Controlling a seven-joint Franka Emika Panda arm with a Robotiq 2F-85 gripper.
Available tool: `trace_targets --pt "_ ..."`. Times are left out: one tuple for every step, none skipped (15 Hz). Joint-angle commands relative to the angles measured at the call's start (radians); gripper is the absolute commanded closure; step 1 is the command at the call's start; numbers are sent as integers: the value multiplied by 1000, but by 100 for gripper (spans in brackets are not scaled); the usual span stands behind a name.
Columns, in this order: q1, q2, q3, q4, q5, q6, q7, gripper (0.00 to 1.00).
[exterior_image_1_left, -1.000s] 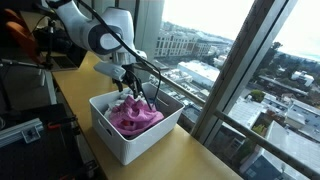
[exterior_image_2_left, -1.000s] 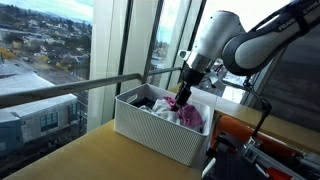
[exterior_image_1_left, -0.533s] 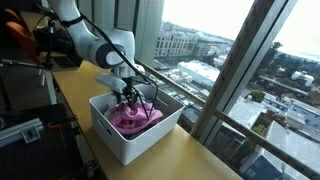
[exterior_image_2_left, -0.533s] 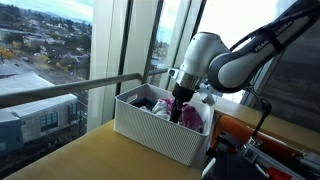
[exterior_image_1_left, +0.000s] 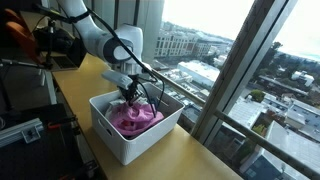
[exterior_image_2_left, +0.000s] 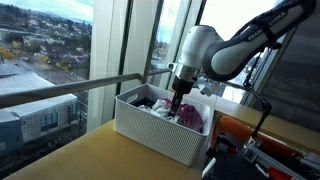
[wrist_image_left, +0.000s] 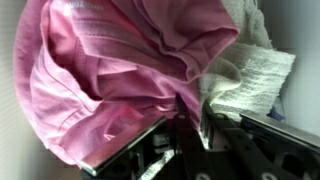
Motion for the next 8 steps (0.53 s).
trace_targets --pt "-27 -156 17 -25 53 -111 -47 100" --pt "-30 -202 18 -27 69 -146 -60 98" --pt "-31 -244 17 -19 85 -185 -70 98" --pt "-28 -283 11 -13 89 -208 -72 98" --pt "-27 -325 8 -4 97 -237 -78 98" --pt "-24 -368 7 6 105 -264 -80 98" --pt "-19 -411 7 15 119 -292 -91 98" --pt "-10 -453 8 25 131 -317 -99 98"
